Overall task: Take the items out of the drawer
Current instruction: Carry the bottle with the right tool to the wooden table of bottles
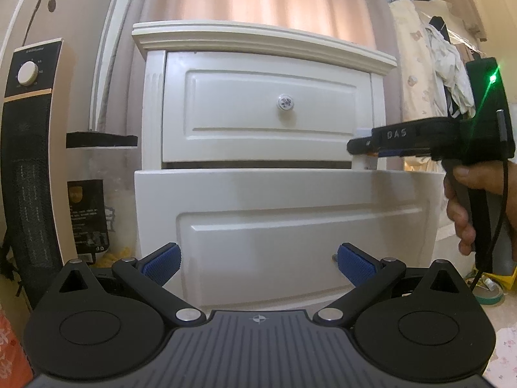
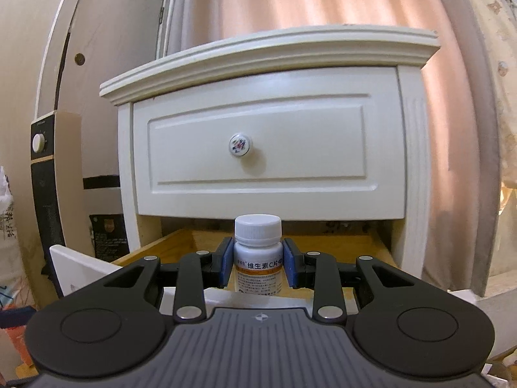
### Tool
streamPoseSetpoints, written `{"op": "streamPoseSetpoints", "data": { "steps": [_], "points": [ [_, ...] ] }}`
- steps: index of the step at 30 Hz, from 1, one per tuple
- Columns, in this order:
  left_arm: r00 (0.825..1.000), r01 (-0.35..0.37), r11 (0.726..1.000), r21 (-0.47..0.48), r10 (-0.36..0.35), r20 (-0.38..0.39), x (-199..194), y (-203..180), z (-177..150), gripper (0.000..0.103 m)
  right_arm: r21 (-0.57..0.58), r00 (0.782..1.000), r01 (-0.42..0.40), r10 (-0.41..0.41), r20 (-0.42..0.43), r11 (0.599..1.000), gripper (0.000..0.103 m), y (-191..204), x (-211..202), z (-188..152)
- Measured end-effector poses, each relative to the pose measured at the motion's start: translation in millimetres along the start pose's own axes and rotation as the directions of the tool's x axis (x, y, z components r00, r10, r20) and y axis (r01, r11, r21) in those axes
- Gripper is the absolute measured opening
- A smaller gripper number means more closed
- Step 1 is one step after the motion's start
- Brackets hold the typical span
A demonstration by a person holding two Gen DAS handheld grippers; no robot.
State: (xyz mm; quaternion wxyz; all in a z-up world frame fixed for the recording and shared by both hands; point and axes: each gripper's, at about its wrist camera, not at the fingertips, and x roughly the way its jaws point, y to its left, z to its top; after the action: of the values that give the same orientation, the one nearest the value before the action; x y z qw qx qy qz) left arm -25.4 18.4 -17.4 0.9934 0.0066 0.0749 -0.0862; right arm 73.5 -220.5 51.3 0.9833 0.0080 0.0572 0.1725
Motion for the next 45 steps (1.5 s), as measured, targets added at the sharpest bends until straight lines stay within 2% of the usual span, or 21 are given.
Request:
{"op": "streamPoseSetpoints", "data": {
  "steps": [22,29,36,45],
  "points": [
    [0.999,0.045,0.999,0.017,-0.045,0.019,-8.7,-29.7,0.8,0.103,-0.024,0.990,0.109,-0.106,0.093,0.994,0.032,-31.9,-61.4,23.3],
    [0.996,0.087,0.996,-0.008,-0.087,0.009,-2.7,-40.2,-6.6,0.103,-0.035,0.983,0.168,-0.165,0.076,0.985,0.032,-46.1,-82.6,19.4],
    [0.997,0.081,0.997,0.009,-0.081,-0.017,-3.8,-48.6,-18.1,0.103,-0.020,0.977,0.215,-0.214,0.020,0.976,0.032,-62.4,-101.0,-7.9],
    [0.998,0.046,0.999,0.010,-0.045,-0.049,-3.7,-51.4,-31.4,0.103,-0.001,0.968,0.243,-0.243,-0.057,0.970,0.032,-80.6,-94.5,-53.3]
  ]
}}
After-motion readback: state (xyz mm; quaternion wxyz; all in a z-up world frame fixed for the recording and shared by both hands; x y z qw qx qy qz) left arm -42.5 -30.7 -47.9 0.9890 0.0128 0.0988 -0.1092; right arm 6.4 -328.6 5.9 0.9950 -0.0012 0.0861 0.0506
